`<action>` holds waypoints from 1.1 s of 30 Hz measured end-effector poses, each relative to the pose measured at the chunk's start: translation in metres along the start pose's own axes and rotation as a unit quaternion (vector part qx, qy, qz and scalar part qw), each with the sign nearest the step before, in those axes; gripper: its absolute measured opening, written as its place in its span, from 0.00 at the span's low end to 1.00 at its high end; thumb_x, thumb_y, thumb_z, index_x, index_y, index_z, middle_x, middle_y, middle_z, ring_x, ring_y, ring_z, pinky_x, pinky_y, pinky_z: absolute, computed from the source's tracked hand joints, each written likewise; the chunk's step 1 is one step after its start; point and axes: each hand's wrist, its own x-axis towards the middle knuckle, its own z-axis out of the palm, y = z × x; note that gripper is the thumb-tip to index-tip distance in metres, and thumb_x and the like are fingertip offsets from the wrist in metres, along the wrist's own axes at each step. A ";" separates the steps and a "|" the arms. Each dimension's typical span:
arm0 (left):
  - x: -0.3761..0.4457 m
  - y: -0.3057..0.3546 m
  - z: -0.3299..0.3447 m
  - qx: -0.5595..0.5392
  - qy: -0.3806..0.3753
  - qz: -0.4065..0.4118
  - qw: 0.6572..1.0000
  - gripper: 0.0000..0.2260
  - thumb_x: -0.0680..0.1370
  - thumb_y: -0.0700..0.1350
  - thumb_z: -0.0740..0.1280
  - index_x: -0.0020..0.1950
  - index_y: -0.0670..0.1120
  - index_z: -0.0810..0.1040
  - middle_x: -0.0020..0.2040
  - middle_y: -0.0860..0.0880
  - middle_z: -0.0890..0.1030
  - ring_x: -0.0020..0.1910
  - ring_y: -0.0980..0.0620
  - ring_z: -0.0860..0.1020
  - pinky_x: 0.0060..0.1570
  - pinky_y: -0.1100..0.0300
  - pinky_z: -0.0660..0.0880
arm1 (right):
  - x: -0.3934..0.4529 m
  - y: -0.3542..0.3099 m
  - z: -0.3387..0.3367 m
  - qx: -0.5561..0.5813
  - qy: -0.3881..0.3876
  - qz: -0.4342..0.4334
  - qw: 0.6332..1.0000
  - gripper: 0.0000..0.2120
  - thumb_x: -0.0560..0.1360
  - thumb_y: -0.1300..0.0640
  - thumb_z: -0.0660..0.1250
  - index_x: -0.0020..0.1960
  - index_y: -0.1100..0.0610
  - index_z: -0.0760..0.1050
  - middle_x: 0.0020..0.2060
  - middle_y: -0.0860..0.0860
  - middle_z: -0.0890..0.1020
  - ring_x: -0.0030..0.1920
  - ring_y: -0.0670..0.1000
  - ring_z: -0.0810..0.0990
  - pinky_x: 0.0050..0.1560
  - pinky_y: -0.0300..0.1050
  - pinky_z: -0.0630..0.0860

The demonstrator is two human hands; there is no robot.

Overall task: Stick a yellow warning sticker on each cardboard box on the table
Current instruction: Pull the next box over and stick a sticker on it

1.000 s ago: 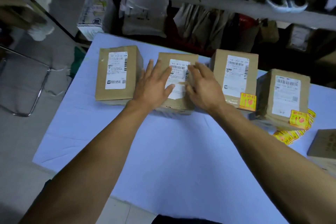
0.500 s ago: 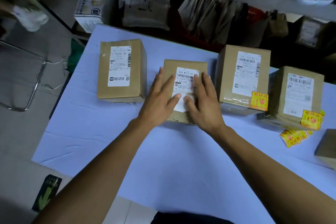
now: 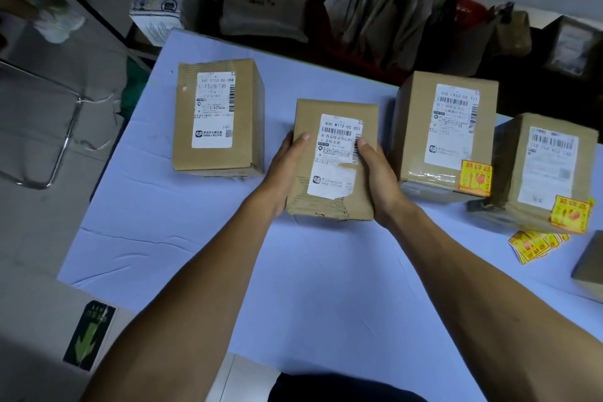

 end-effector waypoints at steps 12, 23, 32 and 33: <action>-0.099 0.037 0.032 -0.046 -0.038 0.100 0.993 0.22 0.77 0.56 0.67 0.69 0.52 0.74 0.62 0.51 0.83 0.61 0.50 0.81 0.61 0.50 0.77 | -0.111 -0.039 -0.011 0.047 -0.038 -0.113 0.992 0.23 0.79 0.43 0.62 0.72 0.50 0.70 0.62 0.49 0.83 0.62 0.51 0.82 0.59 0.49 0.79; -0.172 -0.064 0.130 -0.045 -0.096 0.074 0.992 0.16 0.76 0.54 0.68 0.62 0.52 0.78 0.60 0.46 0.83 0.59 0.45 0.82 0.60 0.46 0.78 | -0.215 0.035 -0.126 0.074 0.051 -0.116 0.989 0.23 0.78 0.44 0.63 0.71 0.50 0.72 0.64 0.50 0.82 0.63 0.53 0.81 0.66 0.57 0.73; -0.176 -0.148 0.183 0.048 -0.094 0.011 0.994 0.22 0.75 0.57 0.66 0.67 0.51 0.74 0.58 0.49 0.84 0.57 0.47 0.83 0.57 0.47 0.79 | -0.230 0.095 -0.196 0.050 0.103 -0.070 0.991 0.20 0.78 0.47 0.63 0.68 0.52 0.73 0.61 0.51 0.84 0.61 0.54 0.82 0.66 0.58 0.75; -0.174 -0.150 0.188 0.057 -0.091 0.010 0.994 0.22 0.74 0.58 0.66 0.66 0.51 0.75 0.58 0.49 0.84 0.57 0.47 0.83 0.57 0.47 0.79 | -0.228 0.096 -0.201 0.045 0.107 -0.066 0.991 0.19 0.78 0.47 0.63 0.67 0.51 0.73 0.60 0.51 0.84 0.60 0.54 0.83 0.65 0.57 0.76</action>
